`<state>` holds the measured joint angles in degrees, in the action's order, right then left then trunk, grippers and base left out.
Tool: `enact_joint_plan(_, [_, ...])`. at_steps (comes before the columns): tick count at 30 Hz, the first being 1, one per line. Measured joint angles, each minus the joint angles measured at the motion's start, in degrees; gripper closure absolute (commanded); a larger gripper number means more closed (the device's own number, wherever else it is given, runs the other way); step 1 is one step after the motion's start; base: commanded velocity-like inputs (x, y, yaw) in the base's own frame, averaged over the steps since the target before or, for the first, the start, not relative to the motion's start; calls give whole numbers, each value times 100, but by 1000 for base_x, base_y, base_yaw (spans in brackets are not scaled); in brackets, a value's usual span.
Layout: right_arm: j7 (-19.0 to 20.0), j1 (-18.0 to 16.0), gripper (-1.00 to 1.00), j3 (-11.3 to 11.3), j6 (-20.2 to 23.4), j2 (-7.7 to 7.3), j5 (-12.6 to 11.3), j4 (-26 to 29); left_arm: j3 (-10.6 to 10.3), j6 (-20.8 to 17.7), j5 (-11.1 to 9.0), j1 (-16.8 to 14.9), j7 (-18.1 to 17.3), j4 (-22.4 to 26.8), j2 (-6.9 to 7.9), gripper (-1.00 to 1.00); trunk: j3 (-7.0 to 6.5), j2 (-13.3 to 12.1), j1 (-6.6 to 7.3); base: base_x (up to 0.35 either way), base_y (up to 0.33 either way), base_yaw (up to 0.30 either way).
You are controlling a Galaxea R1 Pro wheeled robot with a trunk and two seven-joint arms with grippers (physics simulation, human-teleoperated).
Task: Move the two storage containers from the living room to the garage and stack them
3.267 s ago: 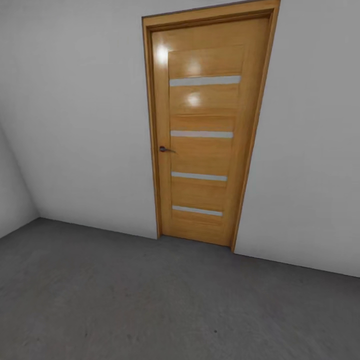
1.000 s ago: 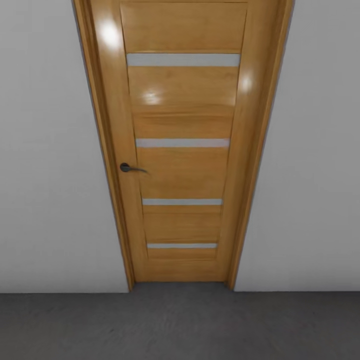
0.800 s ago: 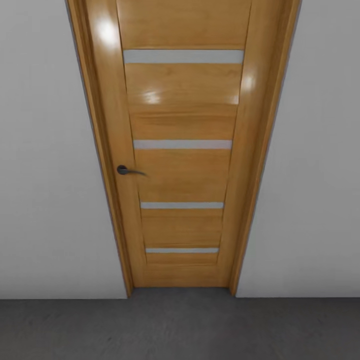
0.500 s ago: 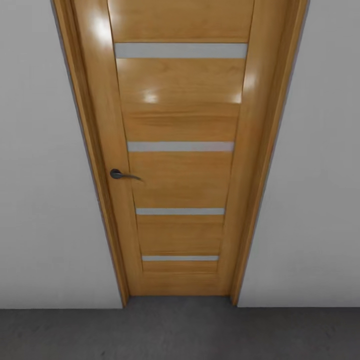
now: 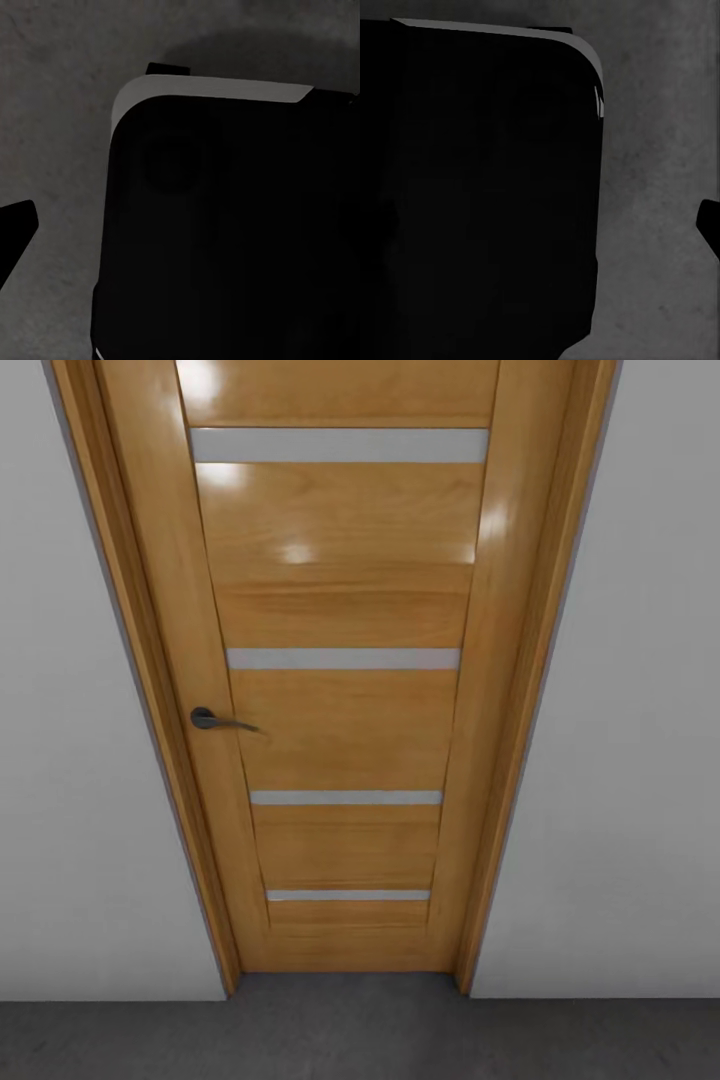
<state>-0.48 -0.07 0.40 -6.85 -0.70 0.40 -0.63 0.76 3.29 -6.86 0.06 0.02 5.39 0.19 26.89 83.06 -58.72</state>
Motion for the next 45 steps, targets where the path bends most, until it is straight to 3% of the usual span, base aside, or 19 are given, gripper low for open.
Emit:
enact_joint_plan(29, [0, 0, -100, 0, 0, -6, 0, 0, 0, 5, -8, 1, 6, 12, -1, -100, 0, 0, 0, 24, -1, 50])
enact_joint_plan(38, [-67, 32, -100, -67, -50, -76, 24, -5, 28, 12, -38, 2, 5, 11, -10, -100, 0, 0, 0, 0, 0, 0])
enact_joint_plan(45, [-239, -37, -100, -79, 18, -297, 47, 146, 31, 14, -38, 3, 4, 3, -16, -100, -1, -1, 0, 0, 0, 0])
